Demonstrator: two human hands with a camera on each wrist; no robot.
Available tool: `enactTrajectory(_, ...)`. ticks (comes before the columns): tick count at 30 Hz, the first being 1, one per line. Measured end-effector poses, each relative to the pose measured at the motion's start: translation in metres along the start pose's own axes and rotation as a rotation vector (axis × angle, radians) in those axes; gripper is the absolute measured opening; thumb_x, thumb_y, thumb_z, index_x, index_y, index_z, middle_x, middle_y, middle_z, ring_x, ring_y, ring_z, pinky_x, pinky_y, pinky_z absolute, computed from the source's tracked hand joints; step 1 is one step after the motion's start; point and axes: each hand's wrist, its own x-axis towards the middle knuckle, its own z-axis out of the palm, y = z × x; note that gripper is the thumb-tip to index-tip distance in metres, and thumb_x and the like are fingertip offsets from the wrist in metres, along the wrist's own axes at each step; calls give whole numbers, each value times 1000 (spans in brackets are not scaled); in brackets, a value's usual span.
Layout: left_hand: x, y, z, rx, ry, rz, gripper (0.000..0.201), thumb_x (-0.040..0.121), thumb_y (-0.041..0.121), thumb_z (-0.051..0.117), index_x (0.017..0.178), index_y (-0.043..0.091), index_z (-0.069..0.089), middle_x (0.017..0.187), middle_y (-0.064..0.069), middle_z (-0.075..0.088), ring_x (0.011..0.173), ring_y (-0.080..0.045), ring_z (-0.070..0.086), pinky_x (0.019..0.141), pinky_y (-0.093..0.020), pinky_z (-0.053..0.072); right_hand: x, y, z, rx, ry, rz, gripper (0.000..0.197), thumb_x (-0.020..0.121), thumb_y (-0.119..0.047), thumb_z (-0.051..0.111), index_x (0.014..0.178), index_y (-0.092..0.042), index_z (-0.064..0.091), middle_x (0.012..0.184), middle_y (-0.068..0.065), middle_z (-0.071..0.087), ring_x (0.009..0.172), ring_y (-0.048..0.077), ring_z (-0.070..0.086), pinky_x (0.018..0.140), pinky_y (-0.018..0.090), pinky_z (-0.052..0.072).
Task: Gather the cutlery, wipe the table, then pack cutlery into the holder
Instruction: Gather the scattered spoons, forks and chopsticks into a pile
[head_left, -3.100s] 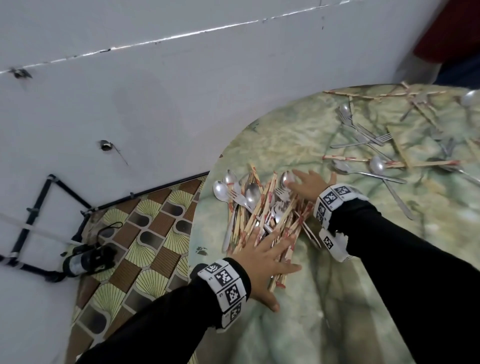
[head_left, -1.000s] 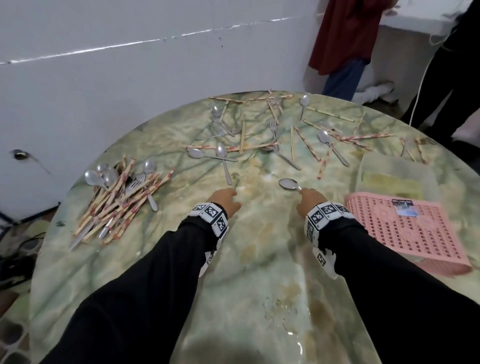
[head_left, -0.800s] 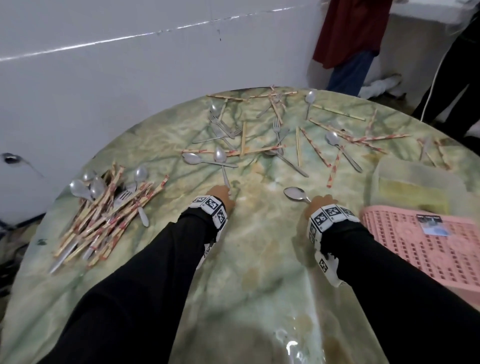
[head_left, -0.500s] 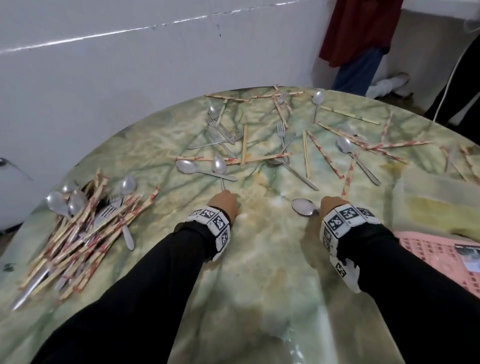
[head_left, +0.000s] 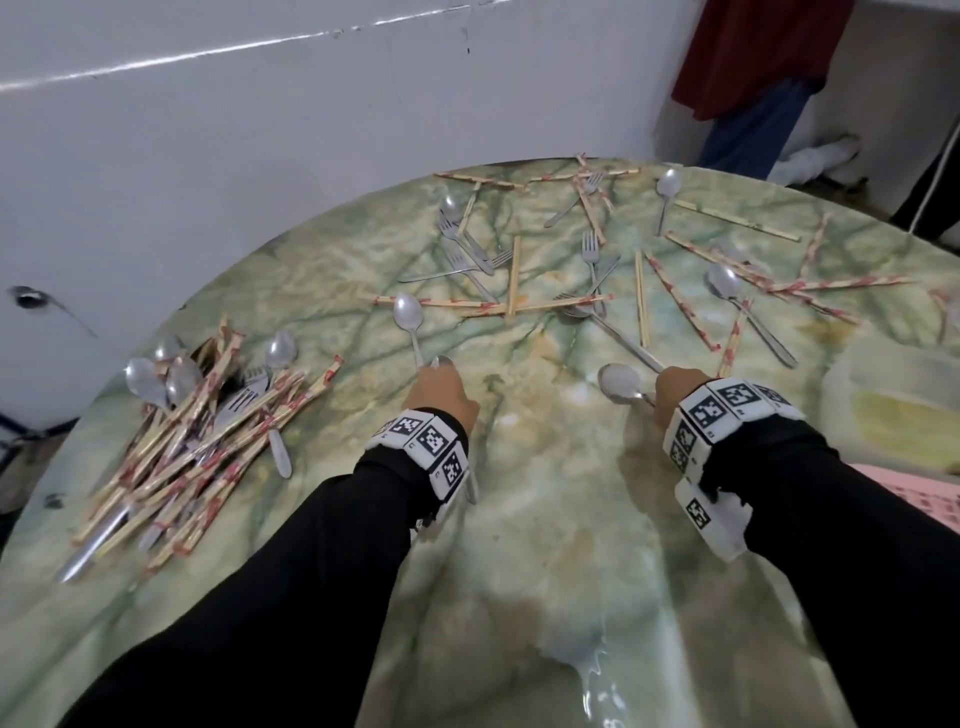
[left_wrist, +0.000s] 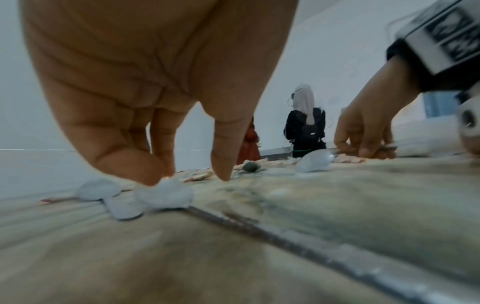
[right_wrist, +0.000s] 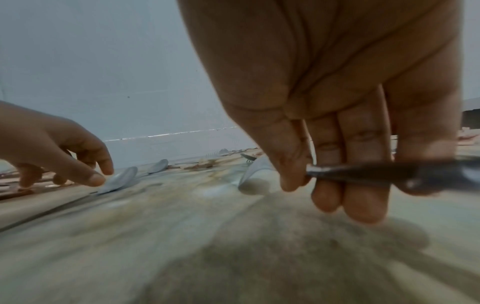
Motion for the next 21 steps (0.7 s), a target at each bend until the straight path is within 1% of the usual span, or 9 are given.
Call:
enactTrajectory(1, 2, -1, -3, -46, 21, -22, 40, 88, 19, 56, 122, 3, 43, 124, -18, 46, 105, -32, 56, 79, -32, 48, -1, -4, -5, 0, 4, -2, 22, 96, -7, 43, 95, 6, 60, 62, 7, 43, 75, 23, 51, 76, 34, 47)
enactTrajectory(3, 5, -3, -4, -33, 15, -51, 39, 88, 25, 59, 118, 4, 46, 122, -17, 45, 107, -32, 54, 82, -32, 46, 3, -9, -8, -27, 16, -48, 23, 94, -6, 44, 106, 6, 59, 61, 4, 40, 65, 22, 47, 61, 28, 42)
enactTrajectory(5, 7, -5, -3, -24, 13, -65, 38, 88, 25, 60, 117, 3, 48, 120, -17, 47, 107, -32, 55, 81, -32, 46, 5, -14, -11, -16, 5, -74, 25, 95, -5, 42, 112, 6, 57, 77, 10, 52, 74, 25, 51, 66, 27, 39)
enactTrajectory(7, 8, -4, -3, -69, 17, -51, 22, 88, 15, 58, 106, 2, 55, 115, -18, 56, 101, -32, 60, 75, -32, 47, 6, -18, -9, 36, 32, -90, 26, 95, -7, 40, 114, 5, 54, 100, 18, 60, 87, 32, 57, 73, 32, 42)
enactTrajectory(10, 7, 1, -6, -61, 11, -38, 10, 88, -1, 48, 87, -3, 57, 113, -19, 62, 102, -32, 62, 83, -33, 50, 8, -24, -7, 104, 59, -82, 27, 95, -10, 41, 115, 4, 53, 115, 21, 59, 91, 33, 57, 76, 33, 44)
enactTrajectory(13, -3, 8, -7, 60, 40, 6, 24, 91, -3, 44, 113, -3, 52, 121, -17, 57, 109, -30, 59, 86, -32, 48, 11, -28, -5, 162, 101, -83, 26, 93, -9, 44, 114, 2, 55, 114, 21, 59, 98, 35, 59, 78, 34, 46)
enactTrajectory(16, -3, 6, -9, 34, 86, 1, 30, 93, -1, 40, 122, -2, 46, 120, -17, 57, 108, -31, 59, 85, -33, 48, 15, -30, -7, 242, 158, -79, 25, 91, -10, 48, 111, 1, 58, 111, 22, 60, 98, 36, 60, 78, 34, 47)
enactTrajectory(18, 3, 1, -17, -179, 141, -53, 38, 95, 1, 33, 133, 2, 34, 117, -19, 57, 105, -33, 58, 84, -36, 47, 18, -33, -13, 297, 204, -103, 25, 92, -15, 48, 107, 1, 61, 107, 22, 62, 96, 37, 60, 76, 34, 46)
enactTrajectory(21, 18, -5, -35, -681, 191, -143, 44, 98, 10, 27, 143, 12, 22, 119, -22, 53, 100, -36, 57, 80, -41, 48, 21, -45, -23, 340, 283, -196, 30, 97, -19, 41, 107, 2, 61, 105, 25, 62, 98, 38, 57, 72, 32, 39)
